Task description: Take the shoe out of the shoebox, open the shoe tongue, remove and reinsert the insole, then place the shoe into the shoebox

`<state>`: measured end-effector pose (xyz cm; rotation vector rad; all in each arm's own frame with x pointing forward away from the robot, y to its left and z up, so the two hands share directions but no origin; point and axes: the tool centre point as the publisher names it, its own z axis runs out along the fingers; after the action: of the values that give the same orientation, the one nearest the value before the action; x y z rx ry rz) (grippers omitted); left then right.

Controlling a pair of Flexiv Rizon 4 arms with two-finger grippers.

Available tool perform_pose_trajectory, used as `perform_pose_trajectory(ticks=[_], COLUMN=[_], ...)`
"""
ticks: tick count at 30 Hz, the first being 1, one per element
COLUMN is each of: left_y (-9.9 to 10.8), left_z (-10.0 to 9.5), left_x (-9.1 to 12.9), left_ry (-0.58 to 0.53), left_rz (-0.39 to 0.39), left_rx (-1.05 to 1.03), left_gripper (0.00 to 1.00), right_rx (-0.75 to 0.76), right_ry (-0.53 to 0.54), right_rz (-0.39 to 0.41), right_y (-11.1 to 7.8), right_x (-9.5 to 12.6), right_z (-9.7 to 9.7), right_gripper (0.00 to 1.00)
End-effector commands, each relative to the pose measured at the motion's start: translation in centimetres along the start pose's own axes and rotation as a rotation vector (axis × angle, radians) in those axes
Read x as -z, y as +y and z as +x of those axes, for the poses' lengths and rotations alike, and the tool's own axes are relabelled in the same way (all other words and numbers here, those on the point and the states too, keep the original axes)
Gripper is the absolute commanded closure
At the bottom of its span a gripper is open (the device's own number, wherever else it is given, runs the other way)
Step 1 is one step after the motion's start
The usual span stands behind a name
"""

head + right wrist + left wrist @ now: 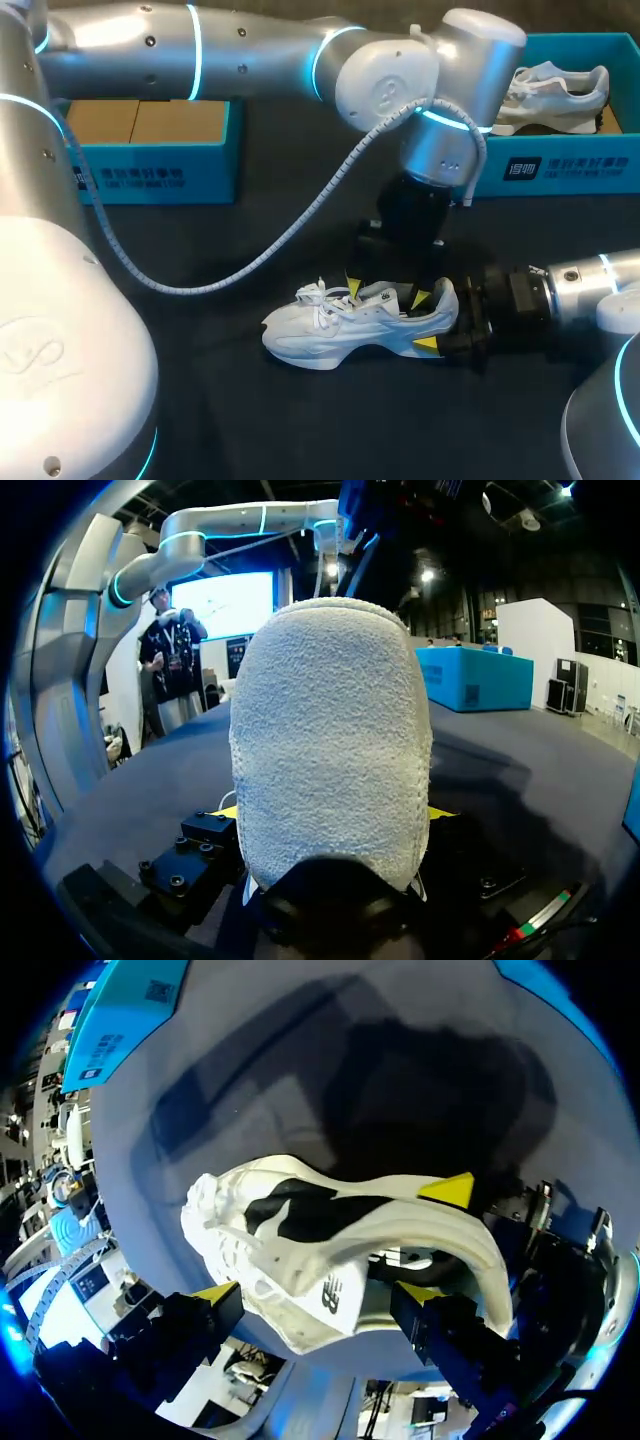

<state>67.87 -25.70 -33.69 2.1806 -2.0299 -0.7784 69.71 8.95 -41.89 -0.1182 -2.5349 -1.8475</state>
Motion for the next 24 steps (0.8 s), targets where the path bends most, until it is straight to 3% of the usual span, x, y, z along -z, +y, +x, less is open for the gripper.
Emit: perform_pose_trajectory(ticks=[1, 9, 15, 17, 20, 24], left_y=[0.1, -0.2, -0.1, 0.0, 0.3, 0.5], left_z=[-0.4, -0.8, -1.9, -2.3, -2.9, -3.2], left_x=[-0.5, -1.2, -0.9, -0.8, -0.6, -0.7], left_ry=[-0.003, -0.03, 0.008, 0.023, 0.038, 0.046], left_rz=[-0.002, -0.004, 0.009, 0.012, 0.016, 0.029], left_rx=[0.011, 0.038, 0.035, 0.034, 0.025, 0.026], left_gripper=[0.0, 0.0, 0.0, 0.1, 0.11, 0.28], right_rx=[-0.001, -0.001, -0.001, -0.001, -0.001, -0.001], right_ry=[-0.001, -0.001, -0.001, -0.001, -0.001, -0.001], right_rz=[0.003, 0.003, 0.003, 0.003, 0.003, 0.003], right_y=[0.0, 0.0, 0.0, 0.0, 0.0, 0.0], right_x=[0.0, 0.0, 0.0, 0.0, 0.0, 0.0], right_z=[0.0, 0.0, 0.0, 0.0, 0.0, 0.0], right_gripper=[1.0, 1.0, 1.0, 1.0, 1.0, 1.0])
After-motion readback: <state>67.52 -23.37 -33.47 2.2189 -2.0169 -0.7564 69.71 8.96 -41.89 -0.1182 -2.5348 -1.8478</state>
